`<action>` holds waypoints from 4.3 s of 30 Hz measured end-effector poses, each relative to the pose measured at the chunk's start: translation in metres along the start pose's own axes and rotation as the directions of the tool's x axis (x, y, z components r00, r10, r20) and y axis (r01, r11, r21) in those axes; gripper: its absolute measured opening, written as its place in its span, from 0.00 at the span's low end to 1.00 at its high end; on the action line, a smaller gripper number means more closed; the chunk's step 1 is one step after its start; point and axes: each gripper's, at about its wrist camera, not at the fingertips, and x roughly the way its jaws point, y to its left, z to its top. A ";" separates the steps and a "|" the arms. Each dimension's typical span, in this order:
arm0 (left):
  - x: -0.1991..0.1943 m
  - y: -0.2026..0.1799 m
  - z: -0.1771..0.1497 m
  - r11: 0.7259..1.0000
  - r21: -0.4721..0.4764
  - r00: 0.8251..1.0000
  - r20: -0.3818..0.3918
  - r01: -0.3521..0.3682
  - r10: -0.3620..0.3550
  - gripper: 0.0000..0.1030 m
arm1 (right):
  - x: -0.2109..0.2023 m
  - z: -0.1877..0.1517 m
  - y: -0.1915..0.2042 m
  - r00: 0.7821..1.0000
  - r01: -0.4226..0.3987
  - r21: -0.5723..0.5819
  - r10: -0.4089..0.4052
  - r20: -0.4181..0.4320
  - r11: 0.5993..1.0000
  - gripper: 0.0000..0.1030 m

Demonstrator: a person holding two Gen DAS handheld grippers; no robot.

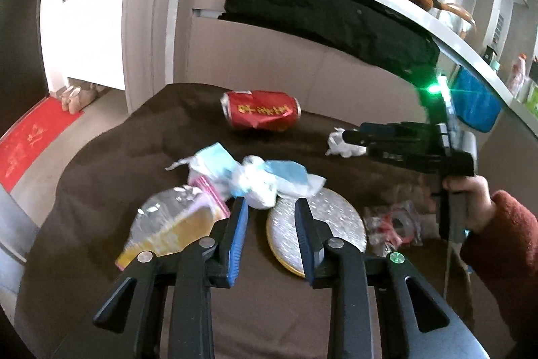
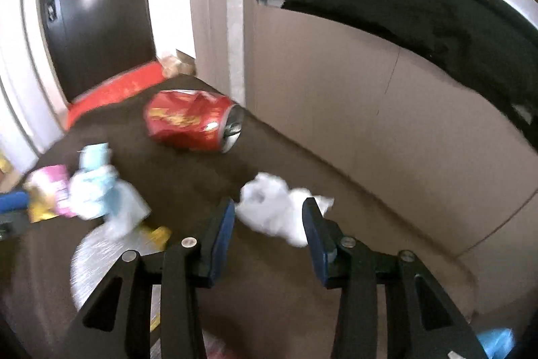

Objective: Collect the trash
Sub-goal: 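Grasp the crumpled white tissue with the right tool and lift it, then lower the left tool onto the clear tape packet and grasp it while the right tool holds the tissue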

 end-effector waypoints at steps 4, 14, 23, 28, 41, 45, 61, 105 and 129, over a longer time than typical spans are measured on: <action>0.003 0.009 0.000 1.000 -0.021 1.000 -0.010 0.009 -0.009 0.31 | 0.031 0.006 -0.007 0.996 0.021 -0.010 -0.021 -0.092 1.000 0.39; 0.026 -0.024 -0.013 0.998 0.025 0.996 -0.074 0.056 -0.054 0.32 | 0.001 -0.031 -0.044 0.998 0.007 0.110 0.000 -0.062 0.994 0.22; 0.074 -0.114 -0.022 0.954 0.195 0.958 -0.218 0.230 -0.186 0.34 | -0.070 -0.086 -0.072 0.999 0.010 0.199 -0.001 -0.045 0.980 0.22; 0.113 -0.144 -0.002 0.952 0.203 0.958 -0.220 0.230 -0.184 0.34 | -0.109 -0.123 -0.082 0.999 0.036 0.229 -0.028 -0.040 0.973 0.22; 0.121 -0.128 -0.019 0.933 0.001 0.867 -0.369 0.360 -0.334 0.34 | -0.157 -0.192 -0.075 1.000 -0.008 0.323 0.014 -0.018 0.946 0.22; 0.098 -0.130 -0.035 0.901 0.075 0.839 -0.403 0.428 -0.365 0.43 | -0.165 -0.200 -0.073 1.000 -0.012 0.336 0.013 -0.001 0.942 0.22; 0.050 -0.172 -0.070 0.862 0.388 0.905 -0.393 0.326 -0.166 0.48 | -0.207 -0.216 -0.043 0.996 0.084 0.402 -0.087 -0.013 0.912 0.23; 0.057 -0.170 -0.072 0.948 0.222 0.892 -0.438 0.226 -0.110 0.60 | -0.198 -0.209 -0.059 0.994 0.105 0.449 -0.103 -0.028 0.887 0.23; 0.021 -0.202 -0.069 0.932 0.325 0.953 -0.296 0.160 -0.060 0.27 | -0.214 -0.227 -0.066 0.994 0.102 0.465 -0.112 -0.005 0.880 0.23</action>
